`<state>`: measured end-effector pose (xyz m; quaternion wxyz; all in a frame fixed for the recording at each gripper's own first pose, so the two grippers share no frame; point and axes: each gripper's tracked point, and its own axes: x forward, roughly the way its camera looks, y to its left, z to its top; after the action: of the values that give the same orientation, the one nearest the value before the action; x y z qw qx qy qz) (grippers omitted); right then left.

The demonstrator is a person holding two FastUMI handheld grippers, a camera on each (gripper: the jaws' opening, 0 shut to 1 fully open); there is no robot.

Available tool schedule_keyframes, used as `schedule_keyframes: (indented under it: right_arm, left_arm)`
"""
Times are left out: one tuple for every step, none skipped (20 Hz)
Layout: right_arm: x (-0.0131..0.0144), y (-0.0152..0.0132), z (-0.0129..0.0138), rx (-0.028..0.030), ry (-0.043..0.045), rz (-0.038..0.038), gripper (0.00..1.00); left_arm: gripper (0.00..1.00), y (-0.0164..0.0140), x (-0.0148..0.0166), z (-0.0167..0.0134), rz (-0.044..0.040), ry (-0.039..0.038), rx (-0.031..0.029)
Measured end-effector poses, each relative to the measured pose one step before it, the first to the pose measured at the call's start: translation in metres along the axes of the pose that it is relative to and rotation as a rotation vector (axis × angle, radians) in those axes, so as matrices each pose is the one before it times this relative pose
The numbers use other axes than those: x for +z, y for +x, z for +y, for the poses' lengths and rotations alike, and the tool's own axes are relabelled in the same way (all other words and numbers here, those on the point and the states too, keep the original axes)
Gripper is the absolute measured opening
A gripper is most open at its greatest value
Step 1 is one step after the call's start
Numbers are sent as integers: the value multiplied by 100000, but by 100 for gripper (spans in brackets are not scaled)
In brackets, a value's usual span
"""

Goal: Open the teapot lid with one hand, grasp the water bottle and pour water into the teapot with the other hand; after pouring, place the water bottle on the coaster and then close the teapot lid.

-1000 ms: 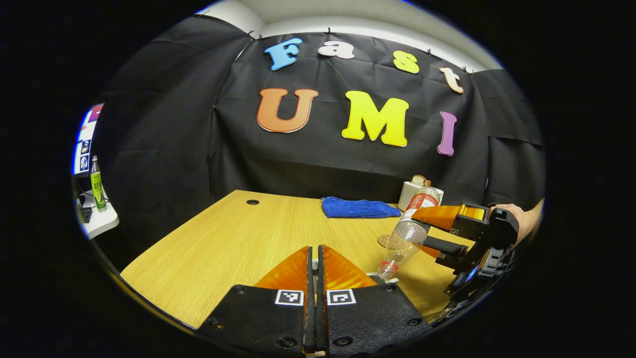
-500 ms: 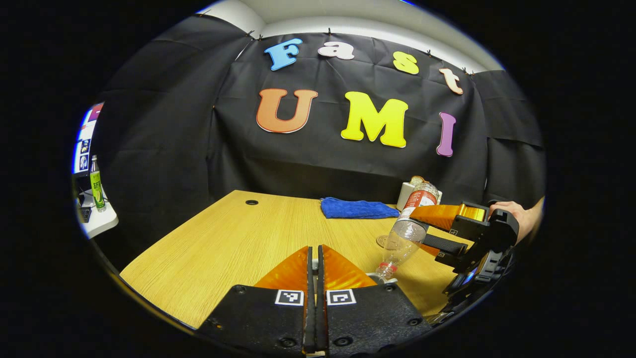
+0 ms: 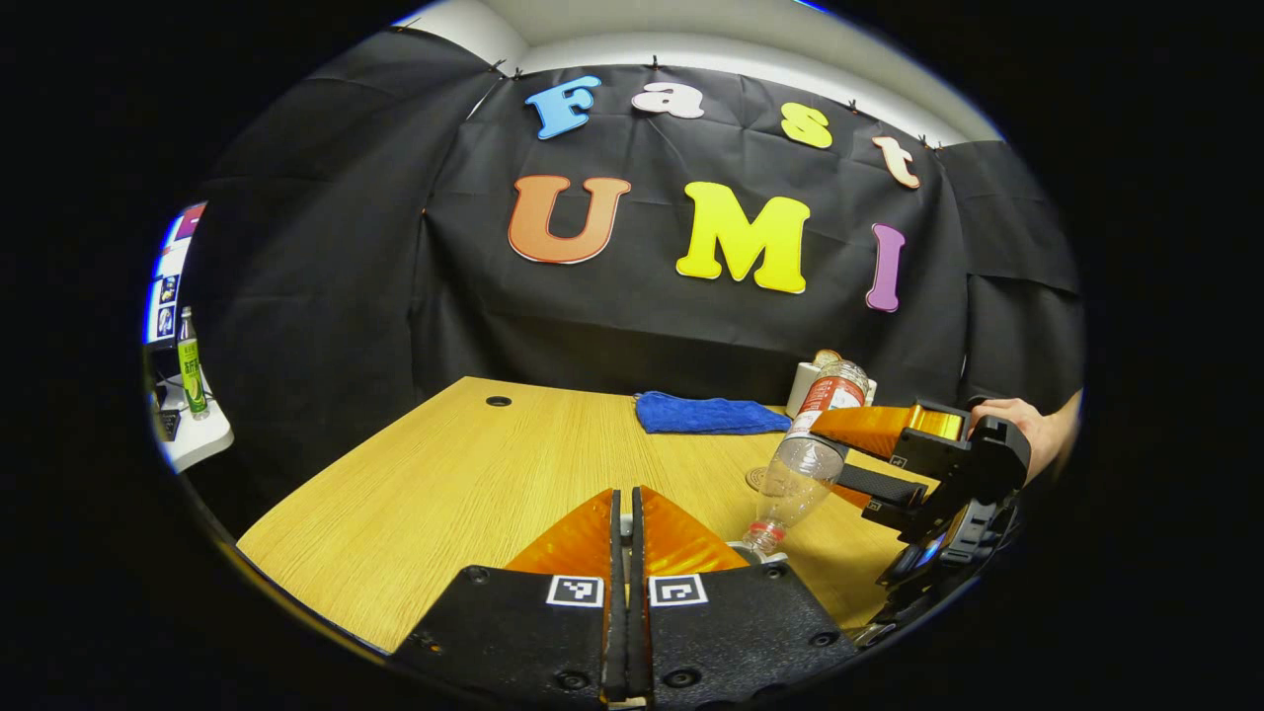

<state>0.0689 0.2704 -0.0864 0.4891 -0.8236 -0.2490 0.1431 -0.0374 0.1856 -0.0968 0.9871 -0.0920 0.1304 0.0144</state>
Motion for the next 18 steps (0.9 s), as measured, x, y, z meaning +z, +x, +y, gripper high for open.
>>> schedule_keyframes:
  right_arm:
    - [-71,1,137,488,1753,256,68]
    - [-92,34,279,817,2140,414,68]
    - [10,-155,294,994,2623,642,68]
    - [-172,-45,475,1093,3452,545,68]
    - [-61,-166,606,1761,4570,277,68]
    - [-36,-201,691,2462,5693,655,68]
    - [-40,-174,511,3188,6858,397,68]
    - [-1,-312,544,3302,7339,525,68]
    - [-106,-111,342,2603,7162,691,68]
    - [-212,-251,158,1967,7243,486,70]
    - [96,-247,527,2551,8301,-107,70]
    - [-44,-151,592,3222,11168,-23,68]
    - [-58,-176,910,4802,12213,-104,68]
    - [-76,-142,761,4030,11592,233,70]
    - [418,-412,89,1770,10007,-264,70]
    - [84,-276,-304,340,8547,-319,70]
    - [245,-92,-290,237,8090,-968,70]
    - [44,-5,-305,372,7930,-685,69]
  left_arm:
    - [3,-16,-62,18,-59,33,91]
    - [3,-68,53,62,-237,47,382]
    - [3,-19,57,168,-202,3,181]
    - [3,-52,68,4,-156,-188,9]
    - [3,-67,67,11,-167,-184,34]
    - [3,61,78,76,-230,-250,133]
    - [3,18,55,-25,-179,-187,63]
    - [3,-11,42,-27,-258,-55,-66]
    - [3,-79,23,-76,-190,-53,-24]
    - [3,-55,67,-141,-234,45,-47]
    - [3,38,155,-205,-568,96,-181]
    - [2,-44,96,-285,-335,104,-448]
    - [3,15,32,-257,-91,321,-406]
    - [3,64,70,-235,-306,551,-288]
    - [3,-15,188,-177,-457,582,-198]
    - [3,-29,145,-278,-431,473,-144]
    - [3,32,25,-208,-208,305,-201]
    - [3,94,24,-134,-190,232,-246]
